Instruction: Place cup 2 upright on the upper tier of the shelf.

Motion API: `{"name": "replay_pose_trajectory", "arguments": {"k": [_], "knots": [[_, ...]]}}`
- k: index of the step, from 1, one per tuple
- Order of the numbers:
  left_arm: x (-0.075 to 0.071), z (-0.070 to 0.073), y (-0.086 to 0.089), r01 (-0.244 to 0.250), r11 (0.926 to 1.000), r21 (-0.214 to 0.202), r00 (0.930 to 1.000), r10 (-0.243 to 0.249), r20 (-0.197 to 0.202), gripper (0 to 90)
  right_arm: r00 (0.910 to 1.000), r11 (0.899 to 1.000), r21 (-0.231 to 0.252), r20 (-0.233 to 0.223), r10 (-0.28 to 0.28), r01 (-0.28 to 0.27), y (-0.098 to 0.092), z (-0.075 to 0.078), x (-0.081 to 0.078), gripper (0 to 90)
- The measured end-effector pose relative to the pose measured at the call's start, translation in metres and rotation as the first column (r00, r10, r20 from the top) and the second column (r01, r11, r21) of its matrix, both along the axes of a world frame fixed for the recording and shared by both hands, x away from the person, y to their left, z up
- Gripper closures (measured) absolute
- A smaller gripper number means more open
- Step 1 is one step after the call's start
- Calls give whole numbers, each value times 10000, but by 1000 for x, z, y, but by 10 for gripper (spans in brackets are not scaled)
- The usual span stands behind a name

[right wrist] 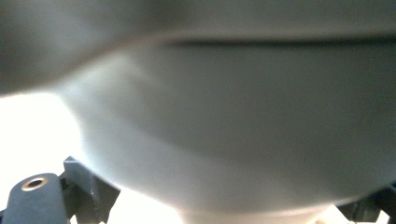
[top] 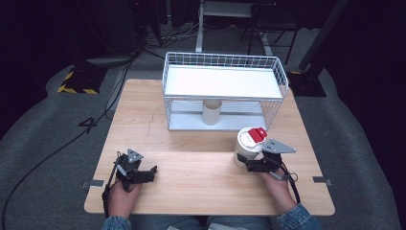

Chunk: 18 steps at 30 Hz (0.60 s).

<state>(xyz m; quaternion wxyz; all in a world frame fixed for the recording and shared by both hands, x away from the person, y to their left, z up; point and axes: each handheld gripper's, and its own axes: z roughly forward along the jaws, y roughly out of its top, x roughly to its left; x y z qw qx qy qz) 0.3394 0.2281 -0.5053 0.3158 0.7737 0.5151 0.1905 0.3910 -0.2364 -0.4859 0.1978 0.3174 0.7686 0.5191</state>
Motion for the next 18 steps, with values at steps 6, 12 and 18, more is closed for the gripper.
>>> {"name": "replay_pose_trajectory", "arguments": {"k": [6, 12, 18], "knots": [[0, 0, 0, 15, 10000, -4, 10000, -15, -20, 101, 10000, 10000, 0, 14, -11, 11, 0, 0, 0, 131], [0, 0, 0, 18, 10000, -1, 10000, -18, -21, 101, 10000, 10000, 88, 17, -37, 37, 0, 0, 0, 133], [0, 0, 0, -9, 10000, 9, 10000, 9, 2, 101, 9998, 10000, 13, 188, 17, -17, 1, 0, 0, 135]]}}
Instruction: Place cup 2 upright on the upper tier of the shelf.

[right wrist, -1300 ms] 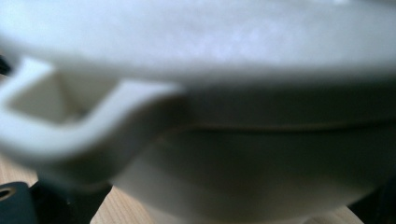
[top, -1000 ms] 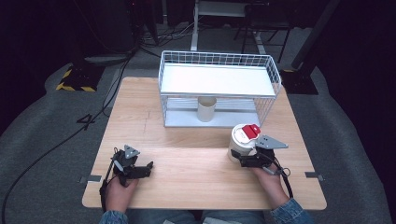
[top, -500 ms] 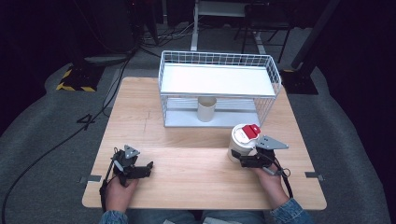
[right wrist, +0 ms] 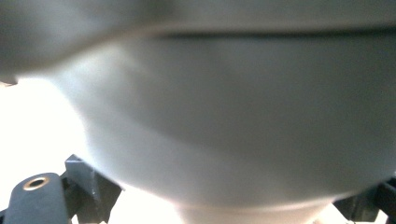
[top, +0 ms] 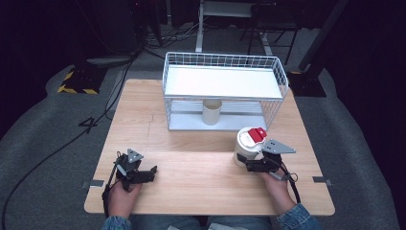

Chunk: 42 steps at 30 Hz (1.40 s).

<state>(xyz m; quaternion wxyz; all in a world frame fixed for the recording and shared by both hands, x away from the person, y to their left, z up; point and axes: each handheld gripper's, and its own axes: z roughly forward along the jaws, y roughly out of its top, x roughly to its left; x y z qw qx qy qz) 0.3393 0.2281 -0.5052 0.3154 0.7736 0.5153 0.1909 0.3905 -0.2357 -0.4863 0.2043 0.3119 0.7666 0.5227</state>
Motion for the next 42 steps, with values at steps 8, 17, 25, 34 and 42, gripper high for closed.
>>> {"name": "replay_pose_trajectory", "arguments": {"k": [8, 17, 25, 34, 42], "knots": [[0, 0, 0, 7, 10000, -8, 10000, -7, -2, 101, 9988, 9996, 289, 488, -13, -1, -2, 6, -3, 137], [0, 0, 0, 27, 10000, -11, 10000, -27, -29, 101, 9995, 9987, 505, 313, 21, -36, -7, 16, -3, 138], [0, 0, 0, 32, 10000, -15, 10000, -32, -30, 101, 9990, 9979, 615, 430, 152, -178, -8, 30, -5, 138], [1, 0, -1, -20, 10000, -28, 10000, 20, 3, 101, 9979, 9969, 748, 612, 204, -249, -10, 50, -6, 138], [2, 0, -2, 19, 10000, -29, 10000, -19, -1, 101, 9966, 9950, 957, 797, 197, -273, -13, 72, -3, 139]]}}
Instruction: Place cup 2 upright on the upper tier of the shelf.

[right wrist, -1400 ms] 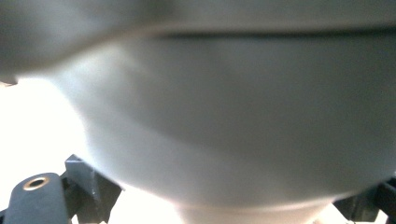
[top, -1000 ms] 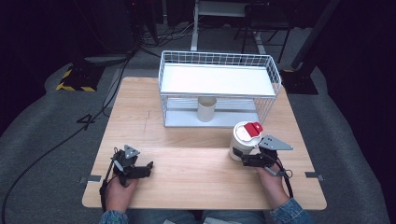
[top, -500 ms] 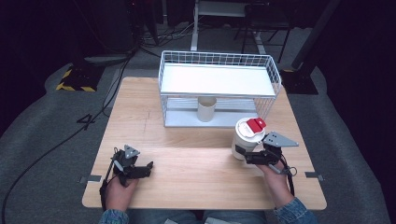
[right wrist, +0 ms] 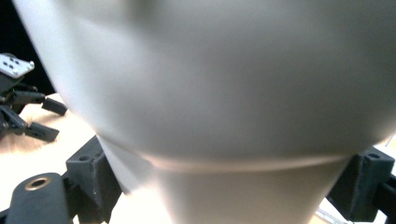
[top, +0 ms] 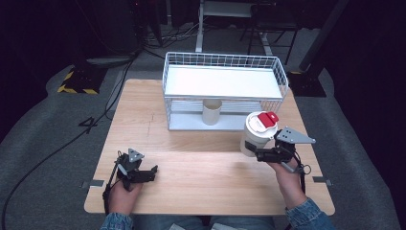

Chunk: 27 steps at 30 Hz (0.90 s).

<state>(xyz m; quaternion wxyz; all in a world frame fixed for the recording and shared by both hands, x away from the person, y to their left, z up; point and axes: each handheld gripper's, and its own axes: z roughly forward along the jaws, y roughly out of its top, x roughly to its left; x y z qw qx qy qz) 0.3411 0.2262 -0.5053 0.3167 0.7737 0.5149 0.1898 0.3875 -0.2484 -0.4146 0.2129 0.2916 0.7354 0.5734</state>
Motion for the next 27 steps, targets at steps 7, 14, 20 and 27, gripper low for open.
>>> {"name": "replay_pose_trajectory", "arguments": {"k": [7, 14, 20, 27], "knots": [[1, 0, 0, 46, 10000, 43, 10000, -46, 12, 101, 9998, 10000, -32, 220, 6, -5, -1, 21, 3, 139], [1, 0, -1, 35, 10000, 33, 10000, -35, 15, 101, 9998, 9995, 239, 103, 184, -187, -2, 37, 10, 139], [1, 0, -1, 35, 10000, 36, 10000, -35, 17, 101, 9994, 9997, 155, 294, 184, -188, -2, 53, 15, 139], [0, 0, -1, 19, 10000, 12, 10000, -19, -15, 101, 9987, 9992, 218, 381, 333, -341, 1, 71, 23, 139]]}}
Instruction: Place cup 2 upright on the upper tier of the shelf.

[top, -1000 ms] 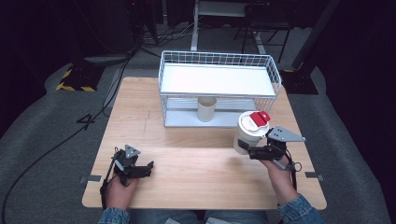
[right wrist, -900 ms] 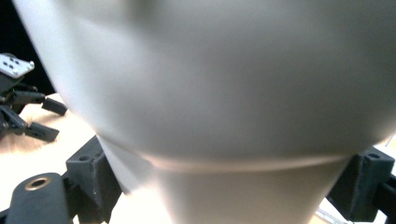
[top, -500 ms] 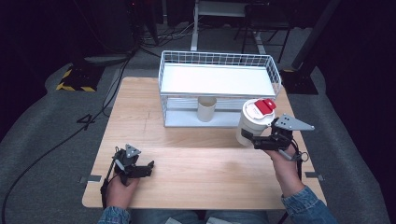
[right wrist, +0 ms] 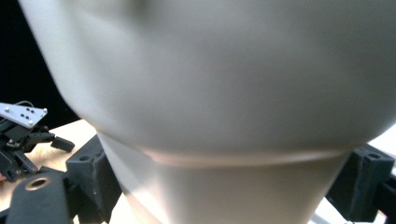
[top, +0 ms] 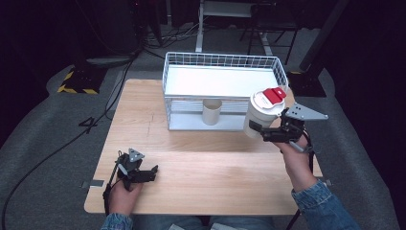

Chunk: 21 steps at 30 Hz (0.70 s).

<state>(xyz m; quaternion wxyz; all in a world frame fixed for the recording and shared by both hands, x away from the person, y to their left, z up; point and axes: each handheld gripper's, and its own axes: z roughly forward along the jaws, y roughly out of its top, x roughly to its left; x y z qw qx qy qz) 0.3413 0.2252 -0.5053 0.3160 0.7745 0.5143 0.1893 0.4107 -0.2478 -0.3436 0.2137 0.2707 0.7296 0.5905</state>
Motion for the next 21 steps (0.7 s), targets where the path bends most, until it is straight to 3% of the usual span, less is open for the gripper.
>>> {"name": "replay_pose_trajectory", "arguments": {"k": [5, 21], "knots": [[0, 0, 0, 12, 10000, -13, 10000, -12, 18, 101, 9998, 10000, -40, 208, 72, -72, 4, 14, 5, 139], [-1, 0, 0, 33, 10000, -17, 10000, -33, 36, 101, 9996, 9999, 115, 257, 106, -109, 17, 48, 28, 139]]}}
